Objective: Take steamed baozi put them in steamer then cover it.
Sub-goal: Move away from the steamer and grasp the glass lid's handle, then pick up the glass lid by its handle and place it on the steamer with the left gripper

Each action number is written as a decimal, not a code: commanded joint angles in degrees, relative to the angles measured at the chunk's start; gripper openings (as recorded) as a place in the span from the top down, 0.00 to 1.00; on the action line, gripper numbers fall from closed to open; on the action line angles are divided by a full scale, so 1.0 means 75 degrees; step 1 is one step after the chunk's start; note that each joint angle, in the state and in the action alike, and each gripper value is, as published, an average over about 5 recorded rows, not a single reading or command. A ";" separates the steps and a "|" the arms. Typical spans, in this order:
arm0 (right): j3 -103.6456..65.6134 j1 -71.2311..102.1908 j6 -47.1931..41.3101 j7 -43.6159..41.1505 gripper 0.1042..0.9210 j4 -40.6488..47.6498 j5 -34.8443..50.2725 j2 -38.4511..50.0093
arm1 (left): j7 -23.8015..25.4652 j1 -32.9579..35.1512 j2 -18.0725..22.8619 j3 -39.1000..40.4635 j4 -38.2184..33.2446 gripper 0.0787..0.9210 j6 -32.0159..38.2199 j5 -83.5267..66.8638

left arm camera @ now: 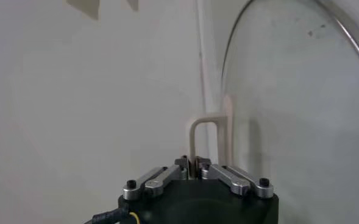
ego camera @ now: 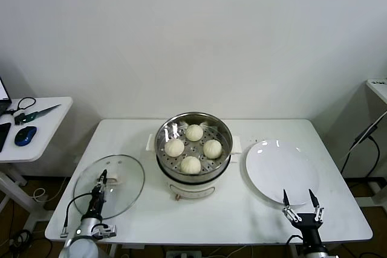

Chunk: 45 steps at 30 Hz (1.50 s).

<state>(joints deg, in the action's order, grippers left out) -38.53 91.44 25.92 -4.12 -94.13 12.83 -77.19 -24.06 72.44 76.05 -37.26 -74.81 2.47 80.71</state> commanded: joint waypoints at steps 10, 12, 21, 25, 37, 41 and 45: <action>-0.0003 0.0056 -0.0226 0.0141 0.12 -0.0215 -0.0304 0.0001 | 0.0066 0.0101 -0.0109 0.0037 -0.0661 0.93 -0.0093 -0.0724; -0.0001 0.0051 -0.0259 0.0180 0.12 -0.0239 -0.0347 0.0005 | 0.0324 0.0203 -0.0259 0.0084 -0.1228 0.93 -0.0174 -0.1281; 0.0066 -0.0004 -0.0337 0.0425 0.12 -0.0269 -0.0529 -0.0025 | 0.2207 0.0660 -0.1726 0.0302 -0.4133 0.93 -0.1727 -0.3465; 0.0098 -0.0043 -0.0344 0.0472 0.12 -0.0240 -0.0573 -0.0016 | 0.2960 0.0649 -0.2356 0.0511 -0.5240 0.93 -0.2895 -0.3555; 0.0150 -0.0304 -0.0475 0.0624 0.12 -0.0106 -0.0760 -0.0007 | 0.5053 -0.1508 -0.2811 0.3220 -0.6585 0.93 -0.5712 -0.2954; 0.0139 -0.0402 -0.0511 0.0668 0.12 -0.0042 -0.0753 0.0029 | 0.5640 -0.2253 -0.2340 0.4198 -0.6514 0.93 -0.6068 -0.2077; 0.0115 -0.0478 -0.0506 0.0702 0.12 0.0007 -0.0737 0.0055 | 0.6132 -0.2849 -0.1718 0.5119 -0.6325 0.93 -0.6316 -0.1168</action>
<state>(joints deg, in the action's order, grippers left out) -37.56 88.78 22.48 0.70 -94.57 7.51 -76.92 16.20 56.44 63.16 -6.09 -118.50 -38.70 68.88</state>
